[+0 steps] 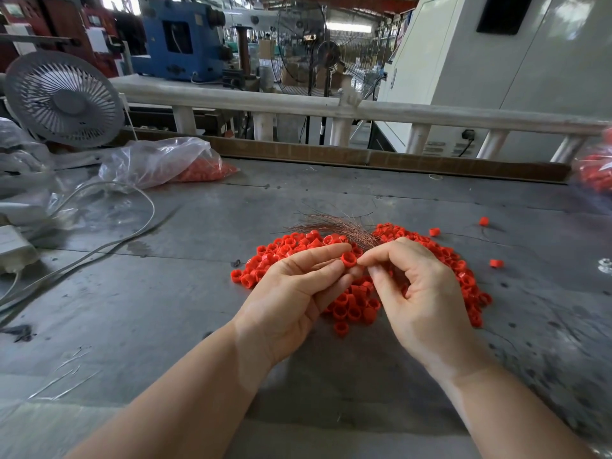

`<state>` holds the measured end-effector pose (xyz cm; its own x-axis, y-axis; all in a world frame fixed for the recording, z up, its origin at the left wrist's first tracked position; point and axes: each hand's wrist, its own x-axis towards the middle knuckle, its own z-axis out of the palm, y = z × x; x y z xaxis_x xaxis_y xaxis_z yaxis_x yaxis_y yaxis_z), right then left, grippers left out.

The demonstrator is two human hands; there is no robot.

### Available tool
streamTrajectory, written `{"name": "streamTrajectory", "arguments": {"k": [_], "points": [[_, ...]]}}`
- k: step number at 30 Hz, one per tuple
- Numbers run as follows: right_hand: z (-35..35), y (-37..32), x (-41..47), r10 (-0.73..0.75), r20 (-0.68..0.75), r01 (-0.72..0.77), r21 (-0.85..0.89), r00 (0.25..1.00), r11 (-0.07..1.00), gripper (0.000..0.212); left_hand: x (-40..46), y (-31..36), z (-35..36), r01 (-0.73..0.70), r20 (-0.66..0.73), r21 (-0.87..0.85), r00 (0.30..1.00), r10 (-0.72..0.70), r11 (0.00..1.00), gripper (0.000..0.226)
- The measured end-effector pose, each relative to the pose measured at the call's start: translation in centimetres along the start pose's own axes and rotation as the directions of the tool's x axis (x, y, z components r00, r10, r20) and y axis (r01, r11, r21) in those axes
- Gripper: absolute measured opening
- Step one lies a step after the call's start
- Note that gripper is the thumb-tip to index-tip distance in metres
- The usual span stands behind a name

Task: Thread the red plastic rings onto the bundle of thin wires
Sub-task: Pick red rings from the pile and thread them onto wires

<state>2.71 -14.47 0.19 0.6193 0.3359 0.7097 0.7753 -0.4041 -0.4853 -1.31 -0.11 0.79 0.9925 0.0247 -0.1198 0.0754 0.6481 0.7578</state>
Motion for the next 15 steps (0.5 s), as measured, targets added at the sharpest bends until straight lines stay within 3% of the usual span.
{"name": "streamTrajectory", "arguments": {"k": [8, 15], "points": [[0.00, 0.11, -0.10, -0.080, -0.013, 0.078, -0.125, 0.997, 0.989, 0.011, 0.08, -0.13, -0.06, -0.022, -0.028, 0.021, 0.999, 0.022, 1.000, 0.021], [0.10, 0.11, -0.12, -0.056, -0.025, 0.052, -0.125, 0.998, 0.991, 0.011, 0.01, -0.08, -0.09, -0.015, -0.009, 0.052, 1.000, 0.015, 0.999, 0.020]]}}
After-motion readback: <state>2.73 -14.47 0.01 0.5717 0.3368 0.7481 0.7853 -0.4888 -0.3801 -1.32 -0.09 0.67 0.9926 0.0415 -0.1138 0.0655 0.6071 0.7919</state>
